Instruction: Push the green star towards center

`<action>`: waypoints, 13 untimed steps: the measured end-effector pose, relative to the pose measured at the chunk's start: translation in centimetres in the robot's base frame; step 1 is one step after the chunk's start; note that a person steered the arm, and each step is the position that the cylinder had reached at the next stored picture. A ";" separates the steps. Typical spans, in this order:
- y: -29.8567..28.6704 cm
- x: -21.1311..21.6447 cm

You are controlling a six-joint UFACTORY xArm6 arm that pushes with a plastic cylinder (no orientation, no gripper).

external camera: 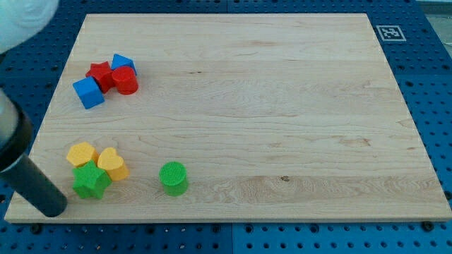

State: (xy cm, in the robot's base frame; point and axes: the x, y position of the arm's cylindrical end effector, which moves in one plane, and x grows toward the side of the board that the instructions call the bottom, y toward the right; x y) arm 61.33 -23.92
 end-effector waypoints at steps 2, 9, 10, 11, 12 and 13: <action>1.3 -3.2; 11.4 -3.2; 11.6 -4.6; 13.3 -5.6; 17.0 -7.3; 21.7 -8.9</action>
State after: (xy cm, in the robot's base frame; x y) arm 52.41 -2.21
